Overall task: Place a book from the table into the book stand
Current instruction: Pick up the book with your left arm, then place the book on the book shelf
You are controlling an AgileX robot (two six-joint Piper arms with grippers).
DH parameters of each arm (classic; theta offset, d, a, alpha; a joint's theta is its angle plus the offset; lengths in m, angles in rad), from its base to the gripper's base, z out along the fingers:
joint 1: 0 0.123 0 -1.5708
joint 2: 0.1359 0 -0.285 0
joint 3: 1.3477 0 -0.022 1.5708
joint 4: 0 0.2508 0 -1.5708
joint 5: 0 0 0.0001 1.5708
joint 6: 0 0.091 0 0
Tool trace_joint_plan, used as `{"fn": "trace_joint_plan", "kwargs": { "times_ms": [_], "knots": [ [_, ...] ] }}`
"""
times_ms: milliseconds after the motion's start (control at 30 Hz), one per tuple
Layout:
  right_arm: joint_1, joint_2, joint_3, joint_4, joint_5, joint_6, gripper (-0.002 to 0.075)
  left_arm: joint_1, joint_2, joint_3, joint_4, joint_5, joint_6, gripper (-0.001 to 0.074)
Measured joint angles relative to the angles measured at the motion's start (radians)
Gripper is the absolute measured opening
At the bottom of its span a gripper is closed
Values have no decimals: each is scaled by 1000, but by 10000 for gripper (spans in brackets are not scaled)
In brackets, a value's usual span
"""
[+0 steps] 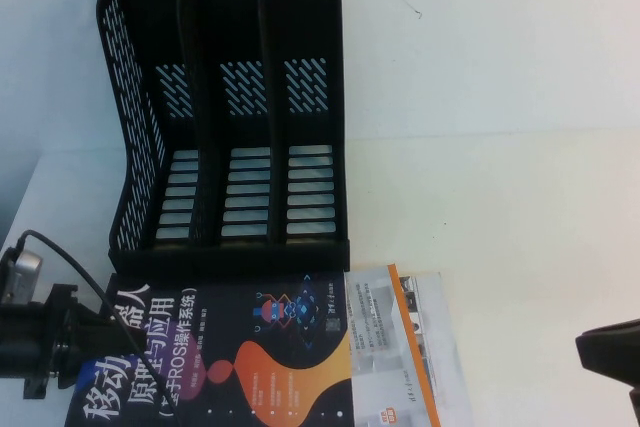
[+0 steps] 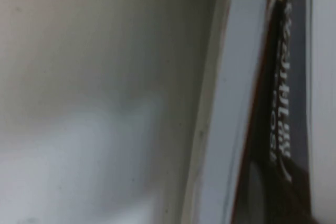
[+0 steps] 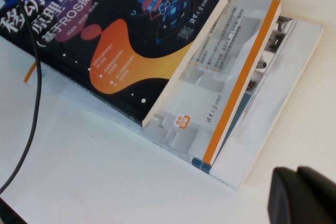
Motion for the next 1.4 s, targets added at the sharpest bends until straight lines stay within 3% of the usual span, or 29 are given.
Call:
{"fn": "trace_joint_plan", "kwargs": {
  "times_ms": [333, 667, 967, 1200, 1400],
  "knots": [
    [0, 0, 0, 0, -4, 0, 4, -2, -226, -3, 71, -12, -40, 121],
    [0, 0, 0, 29, -4, -2, 4, -3, -660, -34, 142, -12, -173, 118],
    [0, 0, 0, 46, -4, -2, 4, -3, -886, -363, 198, 57, -389, 118],
    [0, 0, 0, 46, -4, -6, 4, -3, -844, -678, 298, 84, -552, 118],
    [0, 0, 0, 46, -4, -6, 4, -3, -719, -809, 362, 82, -585, 118]
  ]
}}
